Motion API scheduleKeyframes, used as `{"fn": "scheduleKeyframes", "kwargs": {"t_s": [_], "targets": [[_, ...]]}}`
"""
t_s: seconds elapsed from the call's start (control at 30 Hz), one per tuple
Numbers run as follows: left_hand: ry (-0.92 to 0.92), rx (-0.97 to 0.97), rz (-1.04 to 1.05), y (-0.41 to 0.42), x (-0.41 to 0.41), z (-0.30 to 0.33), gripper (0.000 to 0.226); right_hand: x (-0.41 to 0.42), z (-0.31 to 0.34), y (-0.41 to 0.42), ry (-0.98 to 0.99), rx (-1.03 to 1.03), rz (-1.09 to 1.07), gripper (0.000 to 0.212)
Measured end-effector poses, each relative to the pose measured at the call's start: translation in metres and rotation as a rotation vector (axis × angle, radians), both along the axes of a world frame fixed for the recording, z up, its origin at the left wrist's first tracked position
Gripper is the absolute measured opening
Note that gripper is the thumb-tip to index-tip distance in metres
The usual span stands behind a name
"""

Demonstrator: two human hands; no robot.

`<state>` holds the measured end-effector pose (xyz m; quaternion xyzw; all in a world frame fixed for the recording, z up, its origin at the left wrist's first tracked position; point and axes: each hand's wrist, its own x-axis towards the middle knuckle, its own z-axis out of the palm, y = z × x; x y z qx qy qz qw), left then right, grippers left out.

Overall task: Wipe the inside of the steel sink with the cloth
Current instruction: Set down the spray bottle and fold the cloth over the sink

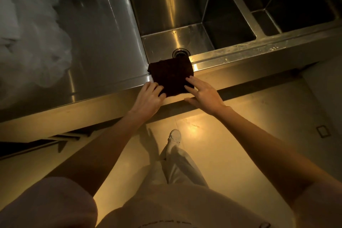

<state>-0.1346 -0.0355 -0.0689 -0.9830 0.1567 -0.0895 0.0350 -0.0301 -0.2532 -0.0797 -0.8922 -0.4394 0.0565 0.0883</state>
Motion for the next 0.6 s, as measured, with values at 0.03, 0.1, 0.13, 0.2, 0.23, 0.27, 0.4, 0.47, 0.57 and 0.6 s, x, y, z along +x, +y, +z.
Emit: {"fn": "scheduleKeyframes", "kwargs": {"t_s": [0.03,0.1,0.13,0.2,0.23,0.27,0.4,0.47,0.57,0.6], "targets": [[0.003,0.014,0.007,0.002,-0.004,0.000,0.020,-0.002,-0.002,-0.001,0.018,-0.029,-0.004,0.052],[-0.013,0.028,0.013,0.007,-0.009,0.003,0.019,-0.007,-0.002,-0.006,0.027,-0.031,-0.025,0.055],[-0.026,0.032,0.022,0.009,-0.009,0.006,0.020,-0.010,-0.001,-0.010,0.021,-0.021,-0.044,0.055],[-0.034,0.031,0.052,0.011,-0.006,0.015,0.023,-0.015,0.001,-0.019,0.017,-0.015,-0.097,0.055],[-0.025,0.031,0.066,0.011,-0.004,0.021,0.024,-0.017,0.003,-0.023,0.026,-0.024,-0.131,0.055],[-0.008,0.036,0.075,0.011,-0.002,0.026,0.025,-0.018,0.004,-0.027,0.032,-0.038,-0.166,0.056],[0.098,0.036,0.118,0.002,0.007,0.047,0.033,-0.019,0.015,-0.044,0.088,-0.076,-0.297,0.056],[0.129,-0.011,0.151,-0.008,0.010,0.058,0.037,-0.019,0.024,-0.054,0.109,-0.031,-0.353,0.053],[0.177,-0.097,0.230,-0.027,0.015,0.075,0.042,-0.021,0.046,-0.067,0.094,0.023,-0.389,0.043],[0.188,-0.125,0.247,-0.034,0.018,0.081,0.043,-0.019,0.053,-0.071,0.075,0.042,-0.389,0.040]]}}
